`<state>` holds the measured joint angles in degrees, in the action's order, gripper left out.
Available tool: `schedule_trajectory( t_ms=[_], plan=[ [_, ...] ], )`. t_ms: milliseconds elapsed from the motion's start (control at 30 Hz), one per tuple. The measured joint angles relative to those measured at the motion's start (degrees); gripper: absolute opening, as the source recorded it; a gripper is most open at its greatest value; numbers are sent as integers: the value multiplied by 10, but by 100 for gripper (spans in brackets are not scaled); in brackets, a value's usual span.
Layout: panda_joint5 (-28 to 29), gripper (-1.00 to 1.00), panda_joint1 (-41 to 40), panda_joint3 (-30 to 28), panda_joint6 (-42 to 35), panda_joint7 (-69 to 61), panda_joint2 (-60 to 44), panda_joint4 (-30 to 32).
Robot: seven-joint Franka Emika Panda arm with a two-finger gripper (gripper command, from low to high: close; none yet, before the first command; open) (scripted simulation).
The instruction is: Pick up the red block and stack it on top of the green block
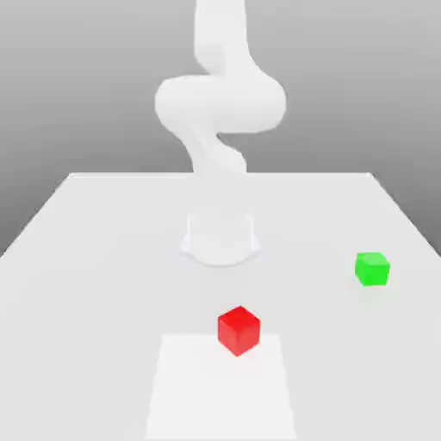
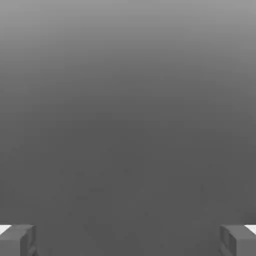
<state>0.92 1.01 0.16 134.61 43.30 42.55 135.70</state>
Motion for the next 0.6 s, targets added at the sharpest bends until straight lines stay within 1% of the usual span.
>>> schedule_trajectory(
  t_ms=[233,467,533,600],
  plan=[
    [24,0,33,-12,94,-91,-112,130],
    [31,0,70,-43,194,-208,-233,271],
    [26,0,83,-53,235,-249,-285,310],
    [13,0,93,-58,297,-286,-365,330]
  ],
)
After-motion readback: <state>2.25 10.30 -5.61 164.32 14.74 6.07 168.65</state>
